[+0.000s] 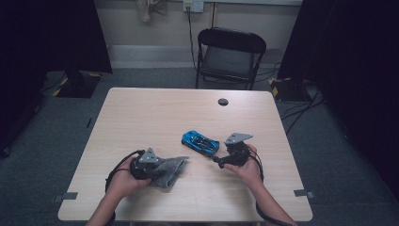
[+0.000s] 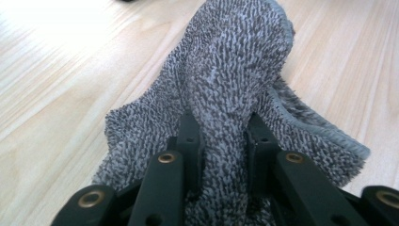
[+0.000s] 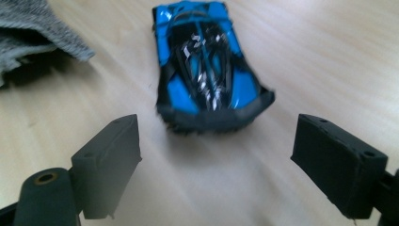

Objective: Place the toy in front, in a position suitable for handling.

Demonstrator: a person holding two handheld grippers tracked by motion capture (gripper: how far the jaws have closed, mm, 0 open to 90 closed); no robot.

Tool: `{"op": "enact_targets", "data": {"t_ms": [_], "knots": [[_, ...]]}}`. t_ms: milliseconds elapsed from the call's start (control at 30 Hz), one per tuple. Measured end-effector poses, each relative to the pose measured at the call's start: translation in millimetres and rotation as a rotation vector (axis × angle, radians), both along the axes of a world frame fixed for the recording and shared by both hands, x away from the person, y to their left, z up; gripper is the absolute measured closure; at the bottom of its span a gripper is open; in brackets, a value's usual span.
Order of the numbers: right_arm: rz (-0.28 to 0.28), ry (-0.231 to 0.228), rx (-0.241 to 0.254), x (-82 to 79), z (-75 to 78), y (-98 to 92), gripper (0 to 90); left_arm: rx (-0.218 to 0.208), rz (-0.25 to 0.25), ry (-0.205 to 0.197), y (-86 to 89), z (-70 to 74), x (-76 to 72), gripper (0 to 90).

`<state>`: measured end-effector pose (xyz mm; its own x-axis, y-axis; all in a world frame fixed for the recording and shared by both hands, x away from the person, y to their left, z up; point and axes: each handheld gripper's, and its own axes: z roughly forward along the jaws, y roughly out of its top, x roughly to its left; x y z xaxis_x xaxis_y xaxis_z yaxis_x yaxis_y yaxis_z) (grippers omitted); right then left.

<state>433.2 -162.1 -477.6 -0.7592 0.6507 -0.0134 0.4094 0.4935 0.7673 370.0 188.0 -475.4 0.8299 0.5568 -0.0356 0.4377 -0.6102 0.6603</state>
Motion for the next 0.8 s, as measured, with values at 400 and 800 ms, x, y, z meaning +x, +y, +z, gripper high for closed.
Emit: {"op": "enact_targets", "data": {"t_ms": [400, 800], "knots": [[0.024, 0.018, 0.000, 30.3, 0.6, 29.6, 14.8, -0.066, 0.007, -0.020, 15.6, 5.3, -1.4, 58.7], [0.020, 0.035, -0.017, 39.1, -3.7, 42.1, 14.8, -0.025, -0.131, -0.035, 15.1, -7.1, 0.5, 21.3]]}}
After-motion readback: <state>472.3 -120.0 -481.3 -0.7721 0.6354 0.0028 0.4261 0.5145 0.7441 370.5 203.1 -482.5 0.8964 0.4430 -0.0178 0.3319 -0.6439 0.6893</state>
